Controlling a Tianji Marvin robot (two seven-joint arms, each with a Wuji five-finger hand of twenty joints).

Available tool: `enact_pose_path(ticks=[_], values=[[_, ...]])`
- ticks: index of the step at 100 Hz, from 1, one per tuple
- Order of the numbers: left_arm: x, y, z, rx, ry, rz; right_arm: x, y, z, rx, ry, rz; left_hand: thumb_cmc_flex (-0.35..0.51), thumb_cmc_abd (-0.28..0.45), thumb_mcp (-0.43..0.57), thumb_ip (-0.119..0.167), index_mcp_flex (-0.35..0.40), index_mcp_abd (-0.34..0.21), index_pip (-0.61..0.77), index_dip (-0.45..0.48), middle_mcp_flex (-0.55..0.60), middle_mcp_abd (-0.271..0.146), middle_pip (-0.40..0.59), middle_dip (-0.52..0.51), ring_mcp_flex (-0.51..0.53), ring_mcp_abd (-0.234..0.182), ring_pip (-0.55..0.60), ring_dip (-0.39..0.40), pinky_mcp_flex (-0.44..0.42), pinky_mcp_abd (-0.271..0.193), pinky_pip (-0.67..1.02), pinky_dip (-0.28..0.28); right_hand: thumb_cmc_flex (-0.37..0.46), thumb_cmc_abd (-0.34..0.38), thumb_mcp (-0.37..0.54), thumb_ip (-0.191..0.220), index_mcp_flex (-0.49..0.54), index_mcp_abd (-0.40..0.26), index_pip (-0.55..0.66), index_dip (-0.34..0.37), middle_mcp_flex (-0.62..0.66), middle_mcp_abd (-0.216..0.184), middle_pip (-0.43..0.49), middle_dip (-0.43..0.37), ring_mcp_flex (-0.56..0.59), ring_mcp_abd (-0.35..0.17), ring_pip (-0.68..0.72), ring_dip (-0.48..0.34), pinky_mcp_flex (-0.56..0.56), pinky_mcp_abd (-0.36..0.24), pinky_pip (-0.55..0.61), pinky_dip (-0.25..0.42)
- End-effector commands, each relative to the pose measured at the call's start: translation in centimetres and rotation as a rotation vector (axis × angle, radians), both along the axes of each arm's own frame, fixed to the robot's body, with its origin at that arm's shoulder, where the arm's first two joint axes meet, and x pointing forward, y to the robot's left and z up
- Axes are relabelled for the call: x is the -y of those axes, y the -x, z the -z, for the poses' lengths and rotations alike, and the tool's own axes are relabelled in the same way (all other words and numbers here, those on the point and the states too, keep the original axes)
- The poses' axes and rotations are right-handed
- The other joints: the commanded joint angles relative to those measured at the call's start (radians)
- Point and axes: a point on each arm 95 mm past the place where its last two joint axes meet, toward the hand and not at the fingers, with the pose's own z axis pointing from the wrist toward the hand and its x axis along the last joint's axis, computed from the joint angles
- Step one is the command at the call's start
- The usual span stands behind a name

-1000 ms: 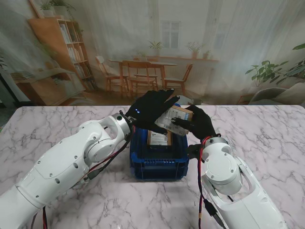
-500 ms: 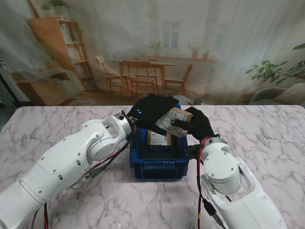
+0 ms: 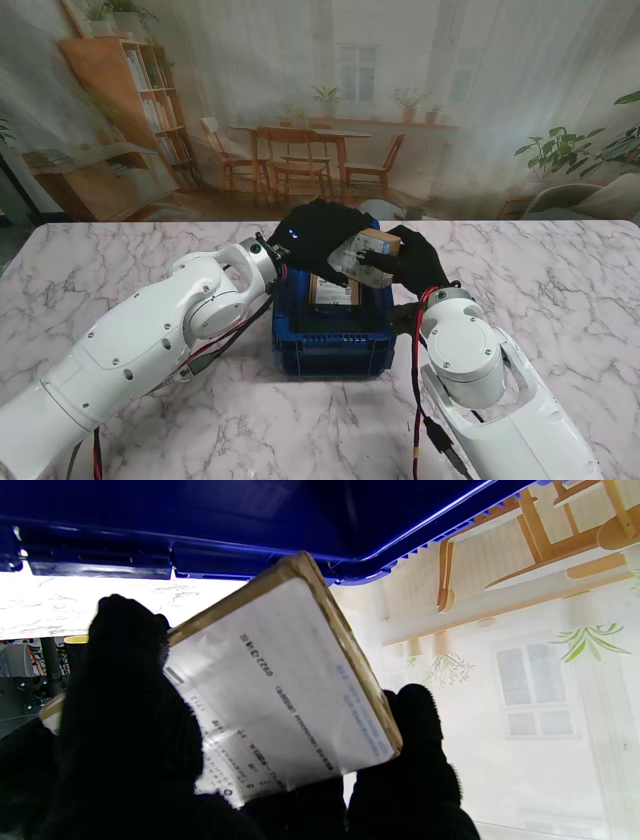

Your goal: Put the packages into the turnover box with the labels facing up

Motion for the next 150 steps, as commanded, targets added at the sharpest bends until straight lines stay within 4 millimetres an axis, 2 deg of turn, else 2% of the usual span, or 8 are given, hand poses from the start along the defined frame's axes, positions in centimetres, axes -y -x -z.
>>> enact_pose_path(ticks=[1,13,44,61,83,108,120,150], values=[[0.1,-0.1,0.1,-0.007,-0.006,-0.009,-1.1,0.5,-0.8,0.007,-0.034,-0.023,0.176,0.211,0.459,0.186,-0.004,-0.023,0.028,-0.04,0.017,-0.034,0.044,-0.076,0.06,-0.067,0.161,-0.083,-0.026,-0.051,0.001,0.017,0.179,0.18,0.21,0.052,0.065,-0.133,0.087,0.004,0.178,-0.146,0.192,0.037,0.046,-0.054,0.079,0.013,-0.004,0.012,0.01,-0.011],[-0.2,-0.1,0.1,0.01,-0.04,0.003,-1.1,0.5,-0.9,0.003,-0.05,-0.004,0.095,0.2,0.088,0.004,-0.026,-0.005,-0.215,-0.309,-0.105,0.064,-0.145,-0.278,-0.062,-0.02,0.026,-0.296,-0.115,-0.013,-0.11,-0.02,0.181,0.178,0.22,0.051,0.075,-0.133,0.103,0.011,0.188,-0.147,0.199,0.035,0.061,-0.054,0.089,0.015,0.002,0.011,0.014,-0.01],[-1.1,-0.5,0.4,0.032,-0.077,-0.001,-0.9,0.7,-1.2,-0.021,-0.099,0.015,-0.164,0.121,0.036,-0.084,-0.05,0.126,-0.367,-0.725,-0.274,0.155,-0.436,-0.625,-0.187,0.028,-0.096,-0.546,-0.175,0.002,-0.223,-0.106,0.182,0.176,0.235,0.047,0.084,-0.123,0.116,0.01,0.201,-0.147,0.207,0.029,0.075,-0.055,0.102,0.017,0.001,0.01,0.015,-0.009],[-1.0,-0.6,0.4,0.06,-0.093,0.006,-1.2,1.0,-1.2,-0.045,-0.13,-0.01,-0.021,0.127,0.065,-0.039,-0.051,0.13,-0.339,-0.642,-0.254,0.134,-0.405,-0.547,-0.162,0.007,-0.064,-0.538,-0.153,-0.014,-0.19,-0.102,0.182,0.174,0.238,0.046,0.086,-0.12,0.117,0.009,0.204,-0.146,0.208,0.027,0.076,-0.055,0.105,0.017,0.001,0.012,0.015,-0.009],[-0.5,-0.7,0.4,0.064,-0.066,0.02,-1.3,1.1,-1.1,-0.062,-0.132,-0.025,0.199,0.216,0.107,0.027,-0.011,0.045,-0.145,-0.211,-0.057,0.018,-0.168,-0.313,-0.035,-0.058,0.041,-0.397,-0.089,-0.051,-0.094,-0.058,0.18,0.179,0.237,0.044,0.083,-0.12,0.113,0.006,0.198,-0.143,0.206,0.025,0.071,-0.052,0.105,0.015,-0.005,0.013,0.011,-0.01],[-0.4,-0.4,0.3,0.03,-0.027,0.03,-1.1,1.1,-0.8,-0.057,-0.103,-0.023,0.245,0.251,0.254,0.098,0.058,-0.033,0.081,0.002,0.11,-0.05,0.035,-0.128,0.123,-0.087,0.16,-0.181,0.01,-0.053,0.006,0.014,0.18,0.192,0.22,0.045,0.052,-0.151,0.097,0.001,0.161,-0.146,0.207,0.029,0.033,-0.052,0.095,0.012,-0.028,0.007,-0.002,-0.013],[-0.4,-0.3,0.2,0.016,-0.013,0.034,-1.0,1.0,-0.6,-0.052,-0.081,-0.029,0.243,0.172,0.362,0.07,0.079,-0.05,0.183,0.042,0.207,-0.052,-0.006,0.139,0.169,-0.087,0.193,-0.123,0.042,-0.047,0.043,0.039,0.176,0.196,0.206,0.046,0.018,-0.176,0.082,-0.001,0.119,-0.146,0.214,0.038,0.0,-0.051,0.088,0.012,-0.044,0.005,-0.012,-0.013],[-0.3,-0.1,-0.2,-0.001,-0.011,0.027,-0.8,1.1,-0.5,-0.062,-0.077,-0.051,0.313,0.108,0.48,0.056,0.095,-0.082,0.271,0.121,0.314,-0.056,-0.118,0.299,0.22,-0.066,0.176,0.085,0.075,-0.037,0.062,0.04,0.108,0.25,0.112,0.106,-0.07,-0.116,-0.135,-0.065,-0.037,-0.115,0.168,0.036,-0.105,-0.028,0.063,0.011,-0.104,0.014,-0.078,0.006]])
